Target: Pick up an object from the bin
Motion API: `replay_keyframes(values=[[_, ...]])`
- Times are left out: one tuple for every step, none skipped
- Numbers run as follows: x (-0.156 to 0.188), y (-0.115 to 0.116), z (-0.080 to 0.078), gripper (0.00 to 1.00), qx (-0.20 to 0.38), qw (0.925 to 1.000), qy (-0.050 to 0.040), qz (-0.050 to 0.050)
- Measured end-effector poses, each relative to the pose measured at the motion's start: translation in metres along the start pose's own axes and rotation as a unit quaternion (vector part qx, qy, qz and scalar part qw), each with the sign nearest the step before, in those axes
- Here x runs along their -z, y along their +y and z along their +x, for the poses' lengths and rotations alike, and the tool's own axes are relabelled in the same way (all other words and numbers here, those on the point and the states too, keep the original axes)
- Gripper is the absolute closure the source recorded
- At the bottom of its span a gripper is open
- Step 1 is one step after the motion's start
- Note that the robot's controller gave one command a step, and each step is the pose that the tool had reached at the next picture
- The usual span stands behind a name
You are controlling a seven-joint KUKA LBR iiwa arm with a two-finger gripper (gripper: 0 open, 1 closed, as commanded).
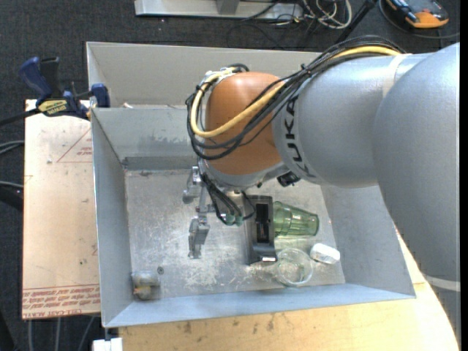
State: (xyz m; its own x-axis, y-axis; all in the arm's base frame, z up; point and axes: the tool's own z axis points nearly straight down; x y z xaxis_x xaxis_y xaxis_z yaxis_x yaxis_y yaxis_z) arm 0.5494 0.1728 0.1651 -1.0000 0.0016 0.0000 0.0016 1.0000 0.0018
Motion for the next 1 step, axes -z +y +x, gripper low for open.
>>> replay_keyframes(values=[[0.0, 0.0, 0.0, 0.0, 0.0, 1.0, 0.0, 0.0]])
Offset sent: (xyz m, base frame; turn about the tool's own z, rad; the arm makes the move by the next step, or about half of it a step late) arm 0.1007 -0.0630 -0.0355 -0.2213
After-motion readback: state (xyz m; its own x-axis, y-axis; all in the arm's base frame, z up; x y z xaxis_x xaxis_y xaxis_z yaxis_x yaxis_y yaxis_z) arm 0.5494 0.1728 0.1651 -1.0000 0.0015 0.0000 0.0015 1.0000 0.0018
